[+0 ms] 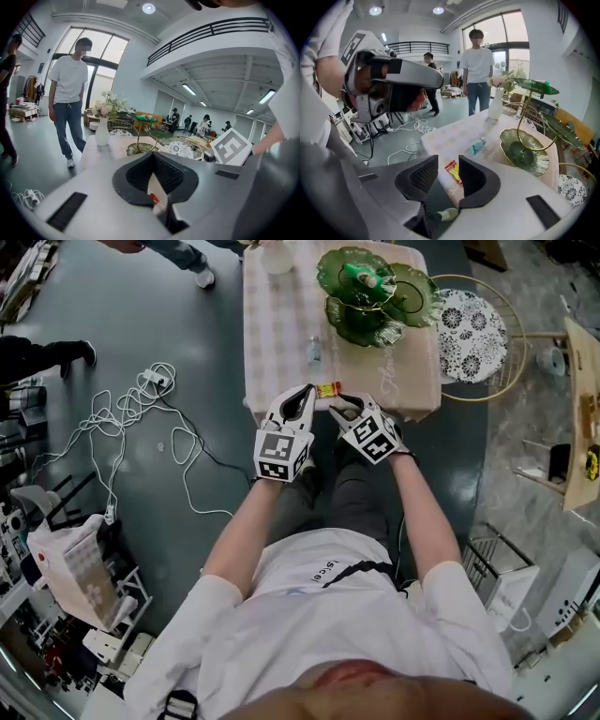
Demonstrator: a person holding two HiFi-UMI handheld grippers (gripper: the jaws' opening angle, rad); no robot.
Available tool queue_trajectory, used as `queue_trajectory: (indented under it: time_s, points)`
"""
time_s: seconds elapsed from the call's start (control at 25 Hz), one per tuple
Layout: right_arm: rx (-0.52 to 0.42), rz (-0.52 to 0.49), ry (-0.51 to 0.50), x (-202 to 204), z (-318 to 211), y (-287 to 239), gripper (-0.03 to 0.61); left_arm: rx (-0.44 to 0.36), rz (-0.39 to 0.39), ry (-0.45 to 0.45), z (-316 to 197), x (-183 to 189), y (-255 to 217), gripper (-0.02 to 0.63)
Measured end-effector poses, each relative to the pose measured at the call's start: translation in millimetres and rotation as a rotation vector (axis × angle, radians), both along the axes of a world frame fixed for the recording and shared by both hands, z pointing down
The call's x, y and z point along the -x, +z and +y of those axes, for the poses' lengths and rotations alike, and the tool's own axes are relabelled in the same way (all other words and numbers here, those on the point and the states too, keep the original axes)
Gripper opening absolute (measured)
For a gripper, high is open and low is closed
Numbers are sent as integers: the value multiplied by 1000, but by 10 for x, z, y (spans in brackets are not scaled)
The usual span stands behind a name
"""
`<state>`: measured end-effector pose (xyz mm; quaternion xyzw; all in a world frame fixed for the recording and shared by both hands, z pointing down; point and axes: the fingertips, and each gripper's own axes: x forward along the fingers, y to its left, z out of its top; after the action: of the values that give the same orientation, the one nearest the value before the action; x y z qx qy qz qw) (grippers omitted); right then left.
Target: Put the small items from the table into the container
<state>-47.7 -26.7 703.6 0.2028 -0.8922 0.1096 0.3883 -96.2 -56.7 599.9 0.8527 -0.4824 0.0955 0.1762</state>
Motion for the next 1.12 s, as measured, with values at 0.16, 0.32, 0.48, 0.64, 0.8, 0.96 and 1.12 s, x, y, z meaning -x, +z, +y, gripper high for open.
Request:
queue_trajectory:
  time_s: [0.16,0.32,0.48,0.64,0.8,0.96,1.12]
  points:
    - [27,56,-49,-16,-15,356,144,26,0,3,-17,-22,252,6]
    - [26,120,-132,-16,-54,688,175,38,0,5,-67,-33,456,6]
    - [27,168,-211,12,-140,954,192,52,4,-1,-125,-22,642,6]
    - [30,186,-263,68,-221,1118,207,67,0,-10,-183,16,813,6]
    - [39,213,-333,81,-234,1266,243,68,-3,-14,-257,50,933,6]
    - [43,250,-401,73,-251,1369,262,67,-7,-17,-315,68,994,6]
    - [104,252,-431,88,-189,1379,218,65,-4,-23,-348,84,1005,6]
